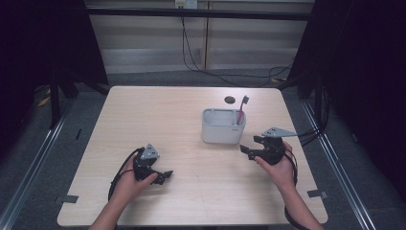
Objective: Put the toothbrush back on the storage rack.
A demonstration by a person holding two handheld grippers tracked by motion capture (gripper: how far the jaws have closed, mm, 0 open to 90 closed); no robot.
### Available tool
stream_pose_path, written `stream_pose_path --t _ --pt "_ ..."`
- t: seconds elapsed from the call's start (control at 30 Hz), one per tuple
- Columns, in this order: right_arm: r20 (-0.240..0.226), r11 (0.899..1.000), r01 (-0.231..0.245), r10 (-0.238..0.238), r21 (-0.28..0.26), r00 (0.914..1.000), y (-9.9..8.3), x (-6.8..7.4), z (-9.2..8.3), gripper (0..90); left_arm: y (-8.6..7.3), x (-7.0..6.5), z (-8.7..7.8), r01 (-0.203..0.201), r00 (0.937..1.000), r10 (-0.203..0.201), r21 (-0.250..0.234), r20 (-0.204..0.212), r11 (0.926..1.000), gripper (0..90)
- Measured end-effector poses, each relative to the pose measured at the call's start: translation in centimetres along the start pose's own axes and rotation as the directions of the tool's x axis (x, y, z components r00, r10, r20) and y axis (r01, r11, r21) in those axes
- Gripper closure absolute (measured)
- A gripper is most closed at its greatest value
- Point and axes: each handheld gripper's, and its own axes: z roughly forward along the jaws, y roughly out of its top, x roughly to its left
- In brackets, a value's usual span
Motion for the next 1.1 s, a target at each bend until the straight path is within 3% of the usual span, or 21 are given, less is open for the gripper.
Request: stream_pose_path --t 0.63,1.1 --pt "-0.014 0.999 0.0 0.001 0.042 0.9999 -2.1 -0.6 -0.2 27.7 0.0 0.0 0.0 0.0 1.0 0.0 0.0 0.0 1.0 8.1" --pt "-0.004 0.994 0.045 -0.044 0.099 0.999 -3.5 -0.7 0.3 27.8 0.0 0.0 0.0 0.0 1.0 0.0 0.0 0.0 1.0 8.1"
